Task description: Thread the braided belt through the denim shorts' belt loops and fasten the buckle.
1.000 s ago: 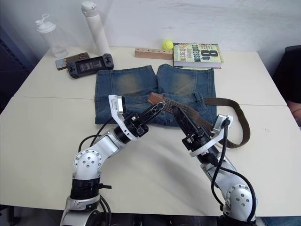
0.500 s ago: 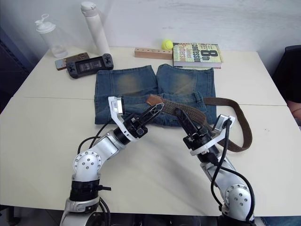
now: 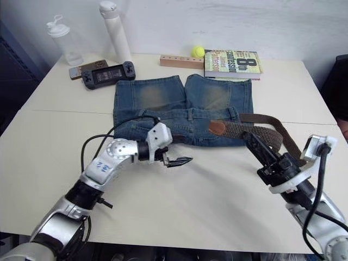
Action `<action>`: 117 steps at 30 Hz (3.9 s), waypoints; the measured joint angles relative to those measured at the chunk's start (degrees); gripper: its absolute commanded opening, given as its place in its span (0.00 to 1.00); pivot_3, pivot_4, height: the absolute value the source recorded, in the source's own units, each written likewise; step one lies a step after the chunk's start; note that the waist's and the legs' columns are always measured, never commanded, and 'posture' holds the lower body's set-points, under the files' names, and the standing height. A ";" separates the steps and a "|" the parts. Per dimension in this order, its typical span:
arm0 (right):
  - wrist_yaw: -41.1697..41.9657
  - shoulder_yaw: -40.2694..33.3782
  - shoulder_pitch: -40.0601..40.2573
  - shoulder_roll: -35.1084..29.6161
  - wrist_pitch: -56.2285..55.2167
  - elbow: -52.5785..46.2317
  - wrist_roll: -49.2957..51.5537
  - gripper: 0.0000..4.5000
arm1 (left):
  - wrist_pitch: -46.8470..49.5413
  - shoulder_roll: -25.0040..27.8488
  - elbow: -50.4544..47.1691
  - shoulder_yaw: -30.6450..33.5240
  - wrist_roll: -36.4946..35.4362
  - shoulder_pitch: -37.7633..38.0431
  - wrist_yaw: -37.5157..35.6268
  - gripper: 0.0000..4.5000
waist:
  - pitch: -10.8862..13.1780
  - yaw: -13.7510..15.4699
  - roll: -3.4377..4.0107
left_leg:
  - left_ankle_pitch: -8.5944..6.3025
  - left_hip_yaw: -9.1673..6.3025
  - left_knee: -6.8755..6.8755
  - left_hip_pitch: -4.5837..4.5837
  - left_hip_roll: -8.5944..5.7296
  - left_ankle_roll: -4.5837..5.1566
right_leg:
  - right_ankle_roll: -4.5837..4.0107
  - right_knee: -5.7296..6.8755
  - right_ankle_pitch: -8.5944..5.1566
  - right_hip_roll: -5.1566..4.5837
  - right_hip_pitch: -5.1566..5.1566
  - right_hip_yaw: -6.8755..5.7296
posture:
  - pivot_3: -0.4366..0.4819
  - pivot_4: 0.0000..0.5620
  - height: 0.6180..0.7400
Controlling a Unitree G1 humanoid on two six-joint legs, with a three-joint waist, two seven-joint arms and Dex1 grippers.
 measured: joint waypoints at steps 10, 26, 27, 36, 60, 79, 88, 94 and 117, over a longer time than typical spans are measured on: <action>-0.77 -4.00 9.53 0.34 -2.68 -5.58 -0.17 0.00 | -19.75 -12.38 35.85 -2.56 18.47 -15.80 9.94 0.73 | 0.07 -0.10 -0.13 | -0.02 0.07 0.04 -0.01 -0.02 0.14 | 0.11 0.01 0.06 -0.03 -0.01 0.00 | 0.48 0.27 0.98; -3.43 -3.50 5.03 -2.25 -5.53 -4.33 0.38 0.00 | -21.63 -8.98 25.96 1.61 12.30 -6.97 -14.60 0.01 | 0.00 -0.45 -0.10 | 0.01 0.02 0.04 0.07 0.01 0.08 | 0.08 0.10 0.04 -0.09 0.01 -0.05 | 0.48 0.27 0.98; -3.58 -3.43 4.39 -2.72 -5.56 -4.08 0.70 0.00 | -17.80 -5.97 18.81 1.55 10.27 -3.62 -18.29 0.01 | -0.03 -0.90 -0.06 | 0.02 0.01 0.01 0.07 0.01 0.07 | 0.07 0.14 0.04 -0.08 0.03 -0.04 | 0.48 0.27 0.98; -6.48 -1.99 3.52 -5.19 -3.92 -1.03 -0.62 0.00 | 2.44 9.05 -17.37 1.83 4.57 16.23 -25.09 0.09 | -0.05 -1.37 0.09 | 0.01 -0.21 0.16 0.20 0.01 0.12 | 0.04 -0.01 0.02 -0.15 0.36 -0.06 | 0.48 0.27 0.98; -9.29 -6.44 9.35 -18.18 10.84 8.59 1.50 0.00 | 37.70 22.44 -30.82 20.14 -23.28 3.60 -25.16 0.99 | -0.03 -1.46 0.08 | 0.06 -0.21 0.10 0.15 0.00 0.05 | 0.05 0.05 0.03 -0.04 0.32 -0.11 | 0.48 0.27 0.98; -14.92 2.86 0.96 -14.12 11.45 13.71 1.27 0.00 | 35.96 23.50 -31.71 20.04 -21.28 7.25 -19.08 0.99 | -0.03 -1.52 0.08 | 0.08 -0.16 0.10 0.11 0.00 0.01 | 0.05 0.06 0.03 -0.04 0.22 -0.07 | 0.48 0.27 0.98; -16.19 2.90 0.93 -12.50 11.72 15.39 1.17 0.00 | 36.19 23.46 -33.44 20.04 -21.41 9.04 -17.30 0.99 | -0.03 -1.48 0.08 | 0.09 -0.16 0.10 0.09 0.00 -0.01 | 0.05 0.11 0.02 -0.04 0.21 -0.07 | 0.48 0.27 0.98; -18.19 6.35 2.34 -9.13 11.62 12.79 2.53 0.00 | 36.61 23.09 -33.58 20.04 -21.67 9.12 -16.51 0.99 | -0.03 -1.52 0.08 | 0.09 -0.16 0.10 0.09 0.00 -0.01 | 0.05 0.14 0.03 -0.04 0.20 -0.05 | 0.48 0.27 0.98; -23.52 21.84 -7.59 10.30 5.19 13.22 -9.44 0.00 | 39.04 22.45 -36.43 20.09 -23.68 9.56 -13.28 0.99 | -0.02 -1.86 0.11 | 0.12 -0.06 0.07 0.11 0.01 -0.06 | 0.03 0.20 0.02 -0.02 0.04 0.08 | 0.48 0.27 0.98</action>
